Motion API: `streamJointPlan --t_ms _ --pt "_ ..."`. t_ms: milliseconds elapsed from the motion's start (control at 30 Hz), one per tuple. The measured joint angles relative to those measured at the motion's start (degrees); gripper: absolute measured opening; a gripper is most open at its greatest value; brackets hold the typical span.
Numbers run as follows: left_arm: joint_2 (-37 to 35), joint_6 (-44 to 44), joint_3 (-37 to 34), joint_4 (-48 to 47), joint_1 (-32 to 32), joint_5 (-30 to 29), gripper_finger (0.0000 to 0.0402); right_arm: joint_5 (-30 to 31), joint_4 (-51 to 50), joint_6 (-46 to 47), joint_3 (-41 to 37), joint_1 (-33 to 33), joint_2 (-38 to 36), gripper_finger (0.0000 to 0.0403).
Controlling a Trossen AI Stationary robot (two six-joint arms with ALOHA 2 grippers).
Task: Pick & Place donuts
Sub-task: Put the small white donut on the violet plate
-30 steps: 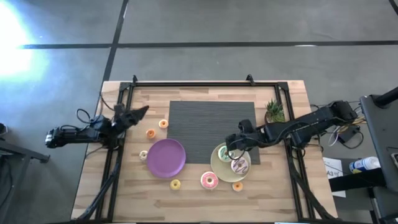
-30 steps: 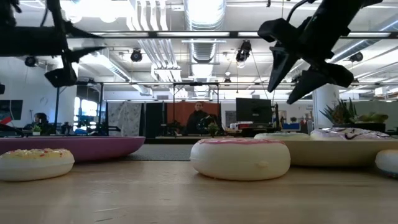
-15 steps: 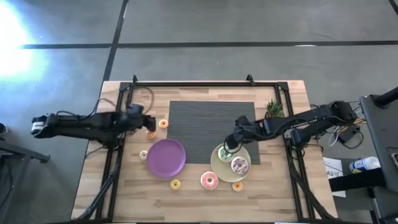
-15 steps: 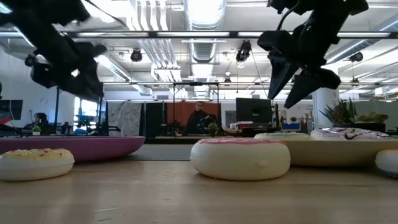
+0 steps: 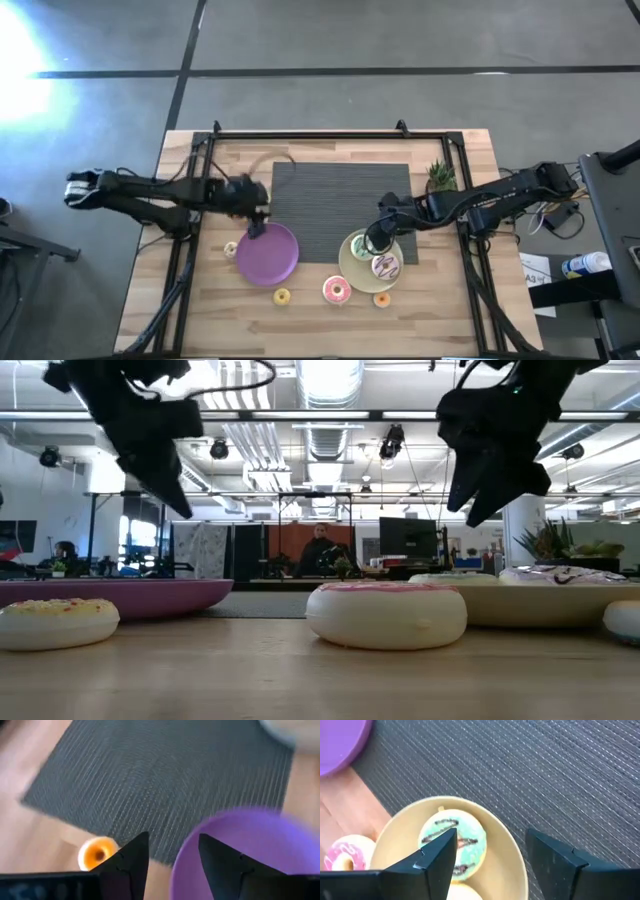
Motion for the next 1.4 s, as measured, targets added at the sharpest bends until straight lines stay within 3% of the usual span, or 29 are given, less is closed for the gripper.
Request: streamJointPlan --t_ms 100,233,333,500,600,733,833,1033,1233,1400 --pt "2.0 1.6 1.1 -8.0 -5.1 -3.9 0.0147 0.1 -1.6 0.0 0.0 0.8 -0.3 0.0224" --pt "3.2 -23.3 1.4 -23.7 -5.9 -7.5 0.0147 0.1 -2.5 0.1 0.0 1.4 -0.3 0.0224" --pt "1.1 -42.7 0.8 -29.2 -5.9 -7.3 0.0147 0.2 -2.3 -0.4 -0.1 1.4 -0.2 0.0224" --pt "-4.2 -54.0 -2.3 -25.6 -3.7 -5.0 0.0147 1.7 -2.2 -3.8 -0.1 1.1 -0.2 0.0224" --pt "-6.8 -54.7 -4.8 -25.9 -1.8 -2.8 0.0147 1.7 -2.2 -5.3 -0.2 0.4 -0.2 0.0224" --pt "-9.0 -40.4 -6.5 -24.2 -5.0 6.4 0.0147 1.8 -2.2 -5.6 -0.2 0.2 -0.2 0.0224" --pt "-9.3 -35.5 -7.4 -24.5 -9.2 10.8 0.0147 1.8 -2.1 -5.0 -0.2 0.2 -0.2 0.0224" --pt "-8.9 -40.0 -10.0 -23.8 -11.8 13.0 0.0147 1.8 -2.1 -4.1 -0.2 0.2 -0.2 0.0224" --pt "-8.4 -41.0 -15.0 -14.9 -11.8 16.5 0.0147 1.8 -2.0 -4.4 -0.2 0.2 -0.2 0.0224" --pt "-7.9 -42.1 -18.0 -13.7 -11.8 16.4 0.0147 1.8 -2.0 -4.3 -0.2 0.2 -0.2 0.0224"
